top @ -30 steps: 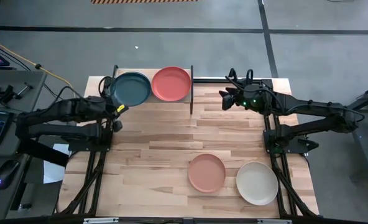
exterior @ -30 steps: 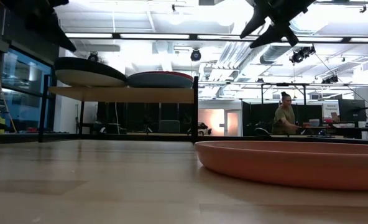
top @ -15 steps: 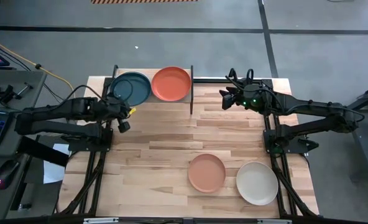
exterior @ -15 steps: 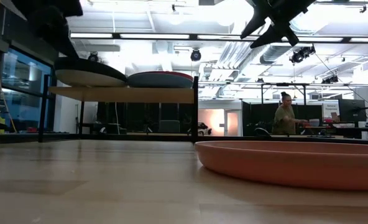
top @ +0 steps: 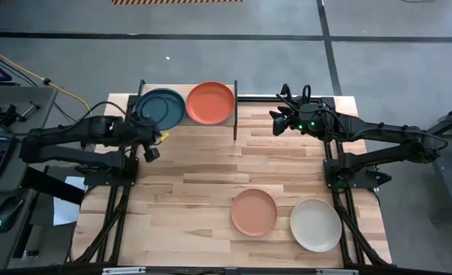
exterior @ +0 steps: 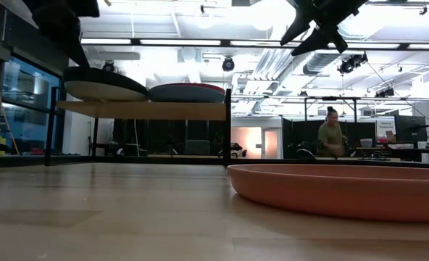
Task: Place and stack plates onto a shelf
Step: Stack the dark blue plate on top of the gray plate on the shelf
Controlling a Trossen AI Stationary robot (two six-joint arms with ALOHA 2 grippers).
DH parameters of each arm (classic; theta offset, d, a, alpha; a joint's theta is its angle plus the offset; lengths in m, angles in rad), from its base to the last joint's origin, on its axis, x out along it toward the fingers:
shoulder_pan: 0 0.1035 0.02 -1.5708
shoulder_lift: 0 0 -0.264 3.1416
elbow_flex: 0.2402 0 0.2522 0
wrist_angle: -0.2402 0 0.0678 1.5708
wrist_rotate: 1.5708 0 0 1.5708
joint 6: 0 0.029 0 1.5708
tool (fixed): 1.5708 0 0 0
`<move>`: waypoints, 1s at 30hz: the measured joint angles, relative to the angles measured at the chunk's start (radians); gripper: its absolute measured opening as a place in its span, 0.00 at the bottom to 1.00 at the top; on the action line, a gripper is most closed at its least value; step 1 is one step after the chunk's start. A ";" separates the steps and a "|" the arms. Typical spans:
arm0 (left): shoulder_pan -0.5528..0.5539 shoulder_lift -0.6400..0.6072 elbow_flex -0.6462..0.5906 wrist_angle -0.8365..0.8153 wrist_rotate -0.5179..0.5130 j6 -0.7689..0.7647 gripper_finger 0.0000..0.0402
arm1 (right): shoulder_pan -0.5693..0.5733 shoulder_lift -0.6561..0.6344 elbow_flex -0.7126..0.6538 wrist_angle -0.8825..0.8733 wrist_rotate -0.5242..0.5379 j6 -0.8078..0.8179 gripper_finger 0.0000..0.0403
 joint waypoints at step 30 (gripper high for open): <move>0.001 0.069 0.059 -0.010 -0.049 0.000 0.00 | 0.000 0.000 0.000 -0.046 -0.009 -0.011 0.47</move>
